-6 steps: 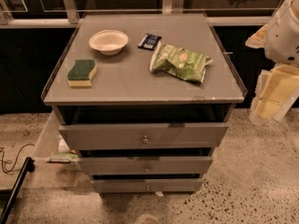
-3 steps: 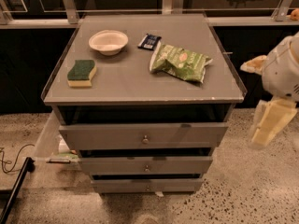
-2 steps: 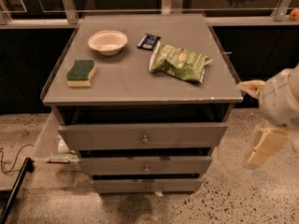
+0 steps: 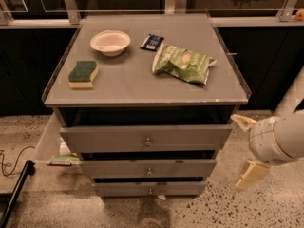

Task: Open middle drawer

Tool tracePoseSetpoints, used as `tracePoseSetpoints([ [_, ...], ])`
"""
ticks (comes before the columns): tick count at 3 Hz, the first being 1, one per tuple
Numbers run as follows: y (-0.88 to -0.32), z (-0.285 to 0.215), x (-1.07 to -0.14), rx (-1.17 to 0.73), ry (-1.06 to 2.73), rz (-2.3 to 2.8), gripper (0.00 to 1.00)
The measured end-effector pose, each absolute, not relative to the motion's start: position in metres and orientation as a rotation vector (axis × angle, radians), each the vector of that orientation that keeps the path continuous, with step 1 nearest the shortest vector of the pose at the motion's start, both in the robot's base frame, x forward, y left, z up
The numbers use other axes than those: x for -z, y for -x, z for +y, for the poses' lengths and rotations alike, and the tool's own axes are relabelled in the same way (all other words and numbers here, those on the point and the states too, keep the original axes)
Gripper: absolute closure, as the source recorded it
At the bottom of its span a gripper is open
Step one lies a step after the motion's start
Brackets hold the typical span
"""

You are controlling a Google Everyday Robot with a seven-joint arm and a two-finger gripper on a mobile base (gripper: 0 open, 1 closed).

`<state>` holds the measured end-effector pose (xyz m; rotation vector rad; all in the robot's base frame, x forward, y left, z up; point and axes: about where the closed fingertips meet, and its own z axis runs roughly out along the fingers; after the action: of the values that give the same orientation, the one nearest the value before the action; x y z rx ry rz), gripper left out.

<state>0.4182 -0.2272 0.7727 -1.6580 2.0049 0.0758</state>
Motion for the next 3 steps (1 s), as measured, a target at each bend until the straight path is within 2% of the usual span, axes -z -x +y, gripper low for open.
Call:
tracePoseSetpoints([
  [1, -0.418, -0.227, -0.772, -0.076, 1.658, 2.005, 0.0],
  [3, -0.416, -0.204, -0.694, -0.222, 1.687, 1.942, 0.0],
])
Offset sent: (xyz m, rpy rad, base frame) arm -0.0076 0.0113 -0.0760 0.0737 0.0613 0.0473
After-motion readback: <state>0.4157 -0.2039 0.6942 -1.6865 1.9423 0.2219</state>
